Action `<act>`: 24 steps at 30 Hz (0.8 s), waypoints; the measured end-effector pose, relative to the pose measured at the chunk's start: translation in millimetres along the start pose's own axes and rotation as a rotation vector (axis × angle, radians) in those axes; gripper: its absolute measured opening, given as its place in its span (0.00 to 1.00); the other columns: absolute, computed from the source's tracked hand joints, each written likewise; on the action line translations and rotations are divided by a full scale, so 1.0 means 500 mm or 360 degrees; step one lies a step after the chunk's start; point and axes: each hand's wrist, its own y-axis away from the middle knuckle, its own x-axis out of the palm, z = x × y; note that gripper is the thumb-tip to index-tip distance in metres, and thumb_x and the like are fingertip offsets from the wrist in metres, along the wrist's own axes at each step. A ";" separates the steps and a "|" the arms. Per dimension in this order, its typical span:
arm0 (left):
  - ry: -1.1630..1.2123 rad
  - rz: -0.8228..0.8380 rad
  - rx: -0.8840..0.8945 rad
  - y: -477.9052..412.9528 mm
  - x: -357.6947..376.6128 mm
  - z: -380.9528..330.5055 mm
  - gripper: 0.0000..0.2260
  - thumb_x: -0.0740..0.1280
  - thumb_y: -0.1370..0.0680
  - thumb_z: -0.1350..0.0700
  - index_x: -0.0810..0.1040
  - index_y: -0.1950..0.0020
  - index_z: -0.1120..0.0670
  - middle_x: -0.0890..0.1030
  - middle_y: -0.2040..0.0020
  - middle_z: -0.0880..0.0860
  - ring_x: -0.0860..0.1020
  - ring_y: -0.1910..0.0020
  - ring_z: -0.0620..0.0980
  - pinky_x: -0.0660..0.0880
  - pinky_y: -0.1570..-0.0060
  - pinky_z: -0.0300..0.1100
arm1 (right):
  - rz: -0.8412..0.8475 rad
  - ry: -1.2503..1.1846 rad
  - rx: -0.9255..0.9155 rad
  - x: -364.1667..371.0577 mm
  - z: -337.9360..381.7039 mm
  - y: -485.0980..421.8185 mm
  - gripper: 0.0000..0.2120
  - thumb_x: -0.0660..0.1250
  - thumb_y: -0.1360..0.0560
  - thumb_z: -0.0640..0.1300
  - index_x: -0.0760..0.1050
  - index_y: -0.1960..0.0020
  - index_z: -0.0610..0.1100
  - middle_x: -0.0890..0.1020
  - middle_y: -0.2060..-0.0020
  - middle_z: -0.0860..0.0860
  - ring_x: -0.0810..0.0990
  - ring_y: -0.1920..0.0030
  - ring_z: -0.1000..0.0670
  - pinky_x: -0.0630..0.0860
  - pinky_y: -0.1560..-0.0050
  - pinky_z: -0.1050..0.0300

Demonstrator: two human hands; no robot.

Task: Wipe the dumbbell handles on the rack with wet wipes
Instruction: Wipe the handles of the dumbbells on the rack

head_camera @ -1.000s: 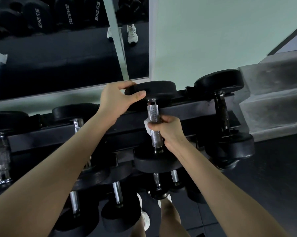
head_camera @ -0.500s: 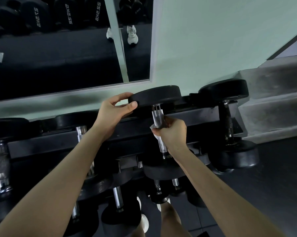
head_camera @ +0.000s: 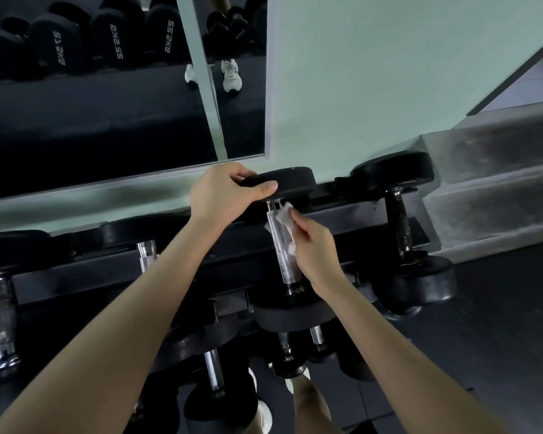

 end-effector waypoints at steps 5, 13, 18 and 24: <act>0.0147 0.0065 -0.0117 -0.001 -0.010 0.013 0.14 0.77 0.37 0.43 0.81 0.56 0.46 0.82 0.56 0.45 0.79 0.52 0.46 0.77 0.47 0.48 | 0.0112 0.0299 -0.0242 -0.001 0.001 0.017 0.16 0.56 0.19 0.40 0.73 0.33 0.46 0.80 0.50 0.52 0.77 0.56 0.57 0.71 0.59 0.75; 0.0030 0.0018 -0.0077 -0.001 -0.003 0.006 0.16 0.74 0.36 0.39 0.81 0.54 0.45 0.81 0.55 0.45 0.79 0.53 0.46 0.76 0.51 0.46 | 0.0105 0.0376 -0.0096 -0.013 0.007 -0.039 0.16 0.60 0.21 0.38 0.75 0.35 0.44 0.82 0.46 0.48 0.78 0.46 0.52 0.68 0.51 0.67; 0.0065 0.0065 -0.0119 -0.007 -0.009 0.012 0.15 0.76 0.36 0.40 0.80 0.56 0.46 0.81 0.57 0.45 0.79 0.53 0.47 0.77 0.49 0.47 | 0.0206 0.0585 -0.0152 -0.035 -0.034 -0.007 0.07 0.67 0.24 0.40 0.81 0.51 0.38 0.80 0.67 0.49 0.76 0.65 0.55 0.67 0.64 0.69; 0.0076 0.0046 -0.0092 -0.005 -0.004 0.018 0.16 0.75 0.37 0.39 0.81 0.56 0.45 0.82 0.57 0.46 0.80 0.54 0.48 0.77 0.49 0.50 | 0.0362 0.0347 -0.0006 -0.051 -0.025 -0.031 0.23 0.75 0.32 0.37 0.76 0.37 0.40 0.84 0.50 0.47 0.81 0.49 0.55 0.74 0.43 0.64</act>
